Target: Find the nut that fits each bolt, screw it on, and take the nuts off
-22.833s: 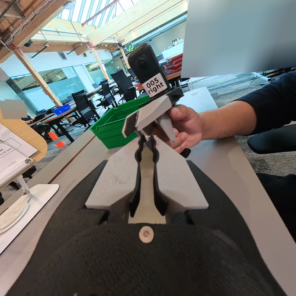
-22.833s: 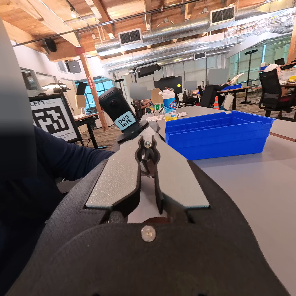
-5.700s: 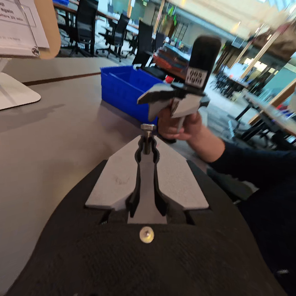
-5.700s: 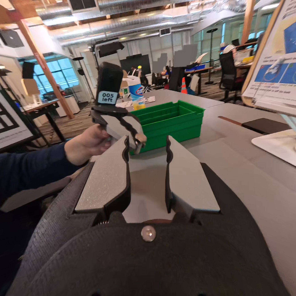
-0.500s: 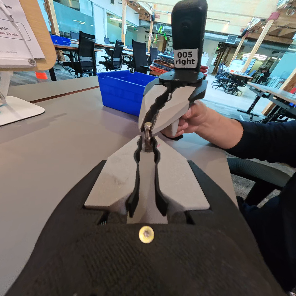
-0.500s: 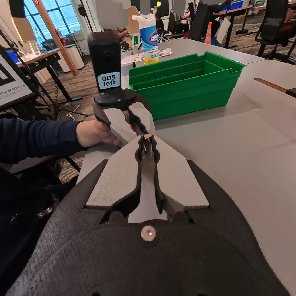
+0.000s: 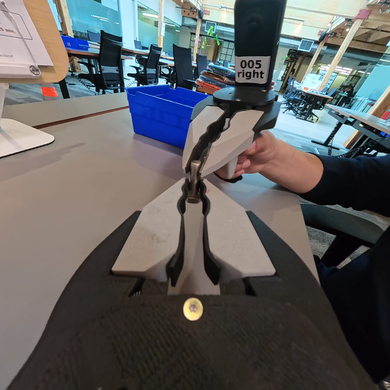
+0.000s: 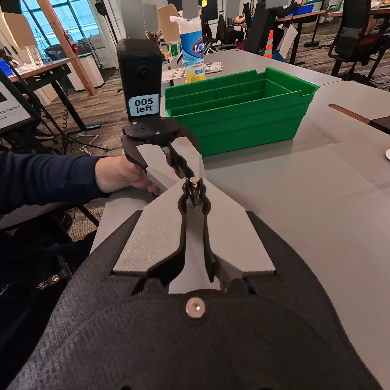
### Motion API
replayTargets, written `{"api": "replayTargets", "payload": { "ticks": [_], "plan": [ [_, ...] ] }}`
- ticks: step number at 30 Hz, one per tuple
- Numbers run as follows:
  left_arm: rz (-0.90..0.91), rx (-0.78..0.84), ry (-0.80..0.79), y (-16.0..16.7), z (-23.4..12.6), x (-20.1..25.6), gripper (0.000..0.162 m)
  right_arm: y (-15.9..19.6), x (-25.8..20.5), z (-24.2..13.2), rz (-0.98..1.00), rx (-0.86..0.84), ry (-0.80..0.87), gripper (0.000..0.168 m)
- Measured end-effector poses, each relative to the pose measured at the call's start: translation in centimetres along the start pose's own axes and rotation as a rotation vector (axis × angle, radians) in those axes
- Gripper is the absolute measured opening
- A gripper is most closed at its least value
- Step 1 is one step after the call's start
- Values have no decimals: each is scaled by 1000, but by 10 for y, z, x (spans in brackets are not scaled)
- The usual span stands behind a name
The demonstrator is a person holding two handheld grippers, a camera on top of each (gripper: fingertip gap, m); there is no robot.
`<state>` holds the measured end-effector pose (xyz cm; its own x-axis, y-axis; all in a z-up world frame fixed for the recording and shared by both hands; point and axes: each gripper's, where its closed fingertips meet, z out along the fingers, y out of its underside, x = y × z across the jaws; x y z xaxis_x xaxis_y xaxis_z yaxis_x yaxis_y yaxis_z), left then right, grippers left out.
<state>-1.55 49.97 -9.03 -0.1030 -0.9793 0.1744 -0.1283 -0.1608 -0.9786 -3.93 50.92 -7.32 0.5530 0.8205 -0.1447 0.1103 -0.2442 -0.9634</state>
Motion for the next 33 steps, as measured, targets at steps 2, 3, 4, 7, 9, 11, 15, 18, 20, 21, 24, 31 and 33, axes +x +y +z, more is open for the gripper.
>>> {"api": "replayTargets", "payload": {
  "ticks": [2, 3, 4, 7, 9, 11, 15, 18, 20, 21, 24, 31, 33],
  "plan": [
    [8, -1, -2, 0, 0, 0, 8, -1, 0, -1, 1, 4, 1, 6],
    [10, -1, 0, 0, 0, 1, 8, -1, 0, -1, -1, 3, -1, 6],
    [10, -4, 4, 1, 1, 1, 7, 0, -1, -1, -2, 0, -4, 7],
    [-16, -13, 26, 4, 2, 2, 7, 2, 0, 0, -15, -14, 3, 6],
    [-33, -11, 38, 4, 1, 2, 7, 2, -1, 1, -15, -9, 4, 6],
    [-28, -14, 35, 4, 0, 2, 7, 1, -1, 1, -8, -3, -5, 6],
    [1, -31, 13, 7, 0, 3, 7, 3, -3, 2, -16, -1, -17, 6],
    [-2, -30, 10, 7, 0, 3, 7, 3, -2, 3, -27, 4, -10, 6],
    [-13, -28, 10, 7, 0, 1, 7, 2, -1, 2, -25, 14, -6, 6],
    [-12, -31, 10, 7, -1, 1, 7, 2, -1, 2, -22, 14, -10, 6],
    [22, -70, -12, 13, 0, 1, 7, 1, -2, 2, -30, 30, -14, 6],
    [65, -134, -41, 22, 5, 2, 7, -4, -17, 2, -13, 124, -153, 0],
    [54, -108, -57, 18, 3, -2, 7, -3, -17, 3, 7, 125, -176, 3]
  ]
}}
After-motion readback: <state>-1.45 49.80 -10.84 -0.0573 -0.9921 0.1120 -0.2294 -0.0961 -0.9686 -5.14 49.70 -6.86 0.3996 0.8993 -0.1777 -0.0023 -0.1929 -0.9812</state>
